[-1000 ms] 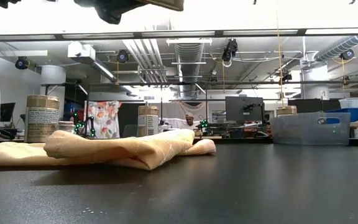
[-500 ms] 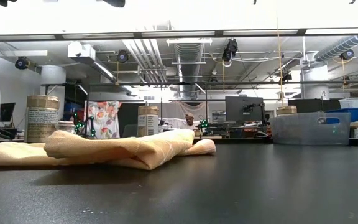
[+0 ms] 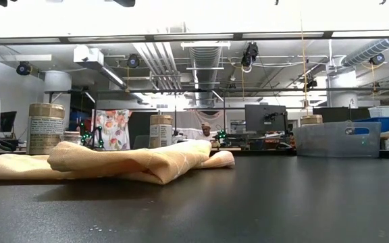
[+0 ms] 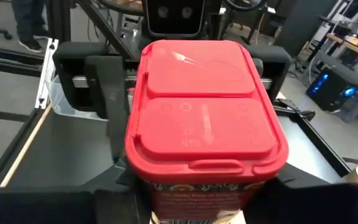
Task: Sort spices by type
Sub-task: Put the red spice can into the transparent bin
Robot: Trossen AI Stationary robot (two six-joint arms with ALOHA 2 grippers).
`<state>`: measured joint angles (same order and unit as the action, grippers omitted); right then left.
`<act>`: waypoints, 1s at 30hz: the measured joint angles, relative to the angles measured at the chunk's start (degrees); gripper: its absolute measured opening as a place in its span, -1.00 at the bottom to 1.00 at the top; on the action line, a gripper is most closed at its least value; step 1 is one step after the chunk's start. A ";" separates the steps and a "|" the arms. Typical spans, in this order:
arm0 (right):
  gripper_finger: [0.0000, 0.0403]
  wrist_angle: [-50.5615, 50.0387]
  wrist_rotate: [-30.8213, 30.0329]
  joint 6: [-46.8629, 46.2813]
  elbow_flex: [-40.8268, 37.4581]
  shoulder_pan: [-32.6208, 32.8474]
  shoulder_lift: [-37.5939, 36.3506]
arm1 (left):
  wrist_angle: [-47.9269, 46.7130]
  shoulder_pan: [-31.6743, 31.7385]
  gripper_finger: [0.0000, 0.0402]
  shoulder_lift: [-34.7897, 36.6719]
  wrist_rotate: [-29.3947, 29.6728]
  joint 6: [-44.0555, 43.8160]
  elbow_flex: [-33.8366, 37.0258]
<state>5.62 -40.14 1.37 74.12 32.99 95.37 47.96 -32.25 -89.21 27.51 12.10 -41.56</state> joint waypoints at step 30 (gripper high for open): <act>-0.19 -21.65 0.36 -26.01 5.56 4.22 4.94 | -5.86 -0.68 0.75 -5.30 -6.99 -4.02 -5.82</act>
<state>-16.03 -39.78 -24.64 79.68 37.21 100.31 42.11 -32.93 -94.51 20.51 8.08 -47.38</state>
